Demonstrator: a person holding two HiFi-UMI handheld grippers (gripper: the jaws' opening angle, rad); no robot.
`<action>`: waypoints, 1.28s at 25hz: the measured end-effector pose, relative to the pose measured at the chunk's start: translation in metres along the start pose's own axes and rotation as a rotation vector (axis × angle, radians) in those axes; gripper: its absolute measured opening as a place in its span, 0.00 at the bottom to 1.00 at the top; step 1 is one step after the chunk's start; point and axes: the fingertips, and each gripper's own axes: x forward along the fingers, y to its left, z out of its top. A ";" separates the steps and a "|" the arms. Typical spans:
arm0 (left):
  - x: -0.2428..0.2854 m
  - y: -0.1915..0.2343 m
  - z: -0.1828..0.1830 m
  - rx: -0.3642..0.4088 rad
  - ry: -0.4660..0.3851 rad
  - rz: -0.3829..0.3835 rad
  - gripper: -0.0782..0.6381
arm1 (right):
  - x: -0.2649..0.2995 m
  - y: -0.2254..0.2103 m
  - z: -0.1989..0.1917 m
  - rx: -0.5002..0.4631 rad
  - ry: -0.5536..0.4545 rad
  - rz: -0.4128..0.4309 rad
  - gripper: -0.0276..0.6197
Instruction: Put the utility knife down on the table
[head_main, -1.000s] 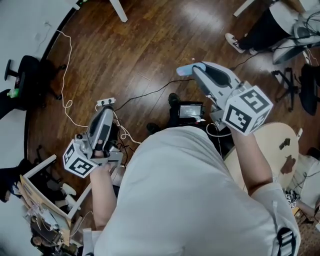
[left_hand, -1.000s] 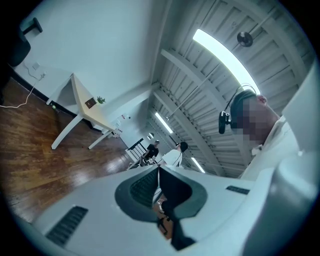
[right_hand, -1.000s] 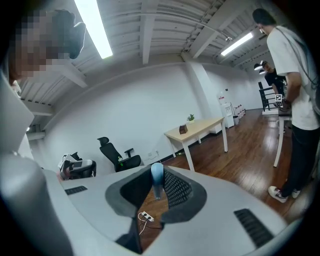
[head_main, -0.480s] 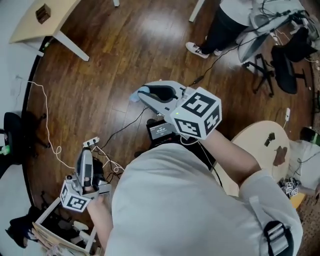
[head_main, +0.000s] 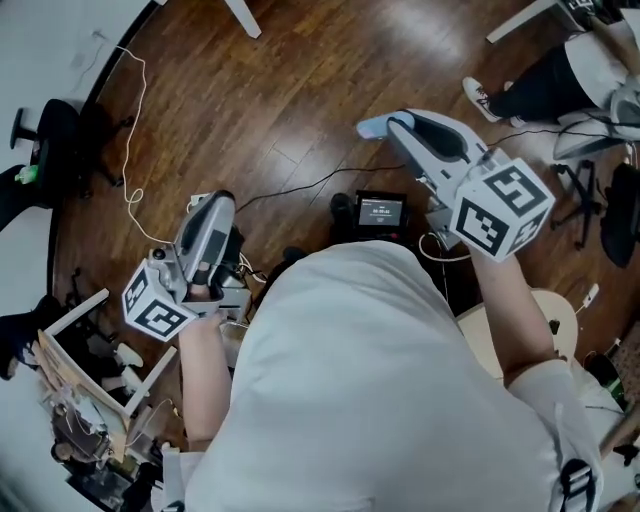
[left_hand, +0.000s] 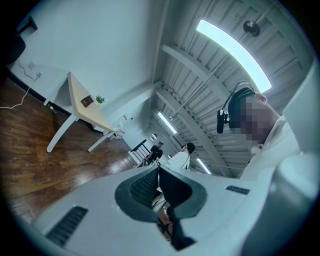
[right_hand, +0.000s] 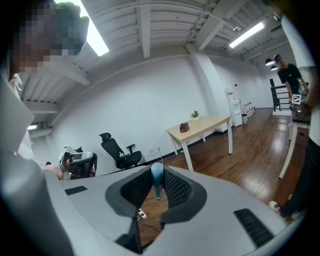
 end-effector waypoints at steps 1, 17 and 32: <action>0.001 -0.001 0.002 -0.001 -0.003 0.002 0.11 | 0.001 0.000 0.003 -0.002 0.003 0.006 0.15; 0.035 -0.013 0.013 -0.010 0.023 -0.009 0.11 | 0.010 -0.011 0.023 0.012 0.016 0.043 0.15; 0.049 0.039 0.021 -0.015 -0.024 0.034 0.11 | 0.069 -0.049 0.006 0.017 0.067 0.069 0.15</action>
